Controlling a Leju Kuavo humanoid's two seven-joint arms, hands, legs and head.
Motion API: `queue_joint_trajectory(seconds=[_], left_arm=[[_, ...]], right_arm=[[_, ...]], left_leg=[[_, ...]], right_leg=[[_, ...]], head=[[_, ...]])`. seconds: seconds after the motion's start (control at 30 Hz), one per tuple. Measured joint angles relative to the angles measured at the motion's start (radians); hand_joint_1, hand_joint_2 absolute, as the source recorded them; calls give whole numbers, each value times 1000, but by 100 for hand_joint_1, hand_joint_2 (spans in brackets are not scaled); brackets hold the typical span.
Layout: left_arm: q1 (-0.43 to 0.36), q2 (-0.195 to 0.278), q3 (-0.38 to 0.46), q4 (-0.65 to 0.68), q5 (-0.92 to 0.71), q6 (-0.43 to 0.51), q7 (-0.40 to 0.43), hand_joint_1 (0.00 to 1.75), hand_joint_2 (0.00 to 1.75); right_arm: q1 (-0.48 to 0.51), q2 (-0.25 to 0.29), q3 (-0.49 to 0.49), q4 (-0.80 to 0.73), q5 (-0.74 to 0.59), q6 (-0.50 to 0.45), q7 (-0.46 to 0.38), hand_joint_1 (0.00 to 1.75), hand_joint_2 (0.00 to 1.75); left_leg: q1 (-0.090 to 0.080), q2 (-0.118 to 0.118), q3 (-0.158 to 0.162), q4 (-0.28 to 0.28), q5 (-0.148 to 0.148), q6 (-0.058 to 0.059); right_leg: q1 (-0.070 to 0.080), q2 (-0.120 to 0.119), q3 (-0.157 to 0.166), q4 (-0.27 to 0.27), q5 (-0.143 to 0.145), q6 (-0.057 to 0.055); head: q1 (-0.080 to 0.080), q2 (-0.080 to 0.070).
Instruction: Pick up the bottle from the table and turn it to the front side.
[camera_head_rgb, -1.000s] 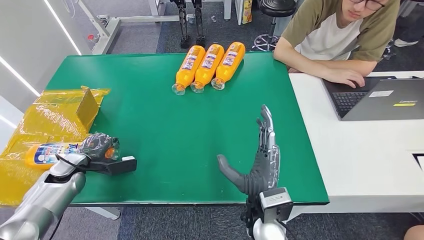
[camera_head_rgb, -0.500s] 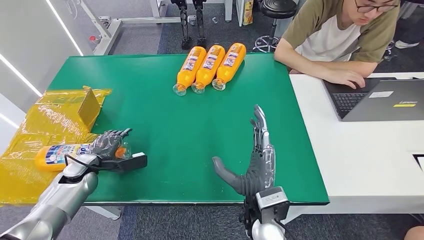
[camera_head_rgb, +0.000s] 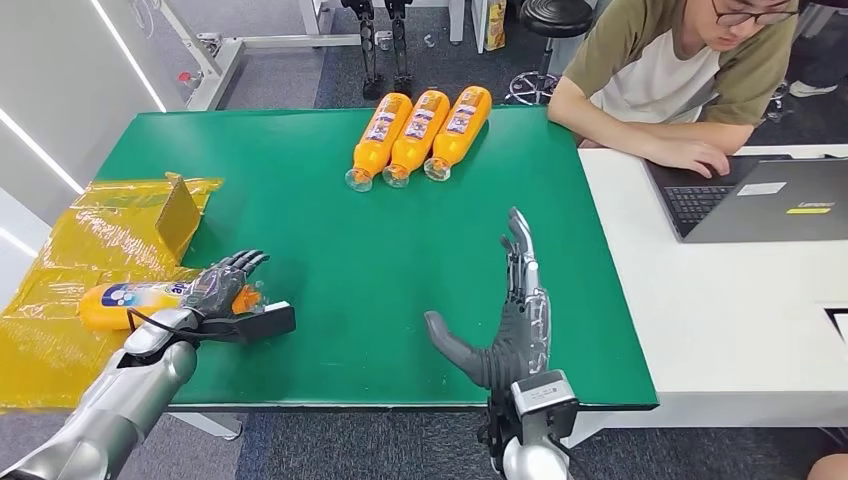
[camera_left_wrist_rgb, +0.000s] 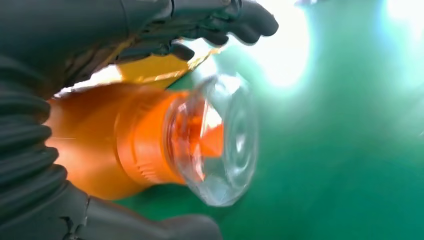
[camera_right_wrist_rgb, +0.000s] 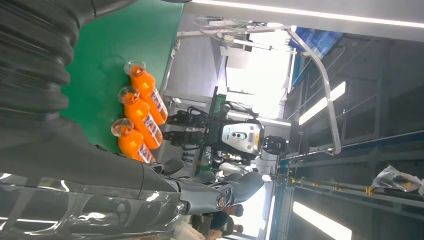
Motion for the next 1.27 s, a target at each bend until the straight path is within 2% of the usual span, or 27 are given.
queue_joint_trajectory(seconds=[0.1, 0.17, 0.33, 0.53, 0.7, 0.8, 0.93, 1.1, 1.2, 1.27], left_arm=[[9, -2, 48, -47, 135, 46, -139, 0, 175], [16, -7, 95, -118, 231, 47, -202, 0, 175], [34, -14, 151, -250, 294, 27, -210, 0, 175], [51, -19, 171, -316, 341, 58, -251, 0, 175], [82, -33, 178, -452, 482, 64, -280, 0, 175], [126, -56, 180, -557, 590, 52, -310, 0, 175], [211, -113, 180, -740, 790, 57, -381, 0, 175], [364, -254, 160, -977, 1063, 143, -396, 0, 175], [450, -328, 108, -1032, 1118, 186, -388, 0, 175], [482, -354, 75, -1041, 1138, 198, -387, 0, 175]], right_arm=[[12, 0, 0, -3, 2, -5, 4, 0, 175], [21, 0, 0, -7, 6, -8, 5, 0, 175], [31, 0, 0, -12, 15, -11, 5, 0, 175], [34, 0, 0, -16, 14, -13, 5, 0, 175], [35, -1, 0, -16, 2, -31, 3, 0, 175], [40, -4, 0, -16, -11, -47, -3, 0, 175], [53, -7, -1, -16, -22, -64, -13, 0, 175], [66, -10, -1, -16, -26, -89, -21, 0, 175], [70, -11, -1, -16, -23, -96, -14, 0, 175], [72, -11, -1, -17, -21, -97, -9, 0, 175]], left_leg=[[0, 0, -1, 0, 0, 0], [0, 0, -2, 0, 0, 0], [0, 0, -2, 0, 0, 0], [0, 1, -2, 0, 0, 0], [0, 0, -2, 0, 0, 0], [0, 1, -2, 0, -1, 1], [-1, 1, -2, 0, -2, 2], [-2, 1, -2, 0, -5, 5], [-2, 1, -2, 0, -6, 6], [-2, 1, -3, 0, -6, 6]], right_leg=[[0, 0, -2, 0, 0, 0], [0, 0, -2, 0, 0, 0], [0, 1, -2, 0, 0, 0], [0, 1, -2, 0, 0, 0], [0, 1, -2, 0, 0, 0], [0, 1, -2, -1, 0, 0], [-1, 1, -2, -1, -1, 1], [-2, 1, -1, -2, -2, 3], [-2, 1, -1, -3, -4, 5], [-2, 0, -1, -3, -4, 6]], head=[[0, 0], [0, 0], [0, 0], [0, 0], [0, 0], [0, 0], [0, 0], [0, 0], [0, 0], [0, 0]])
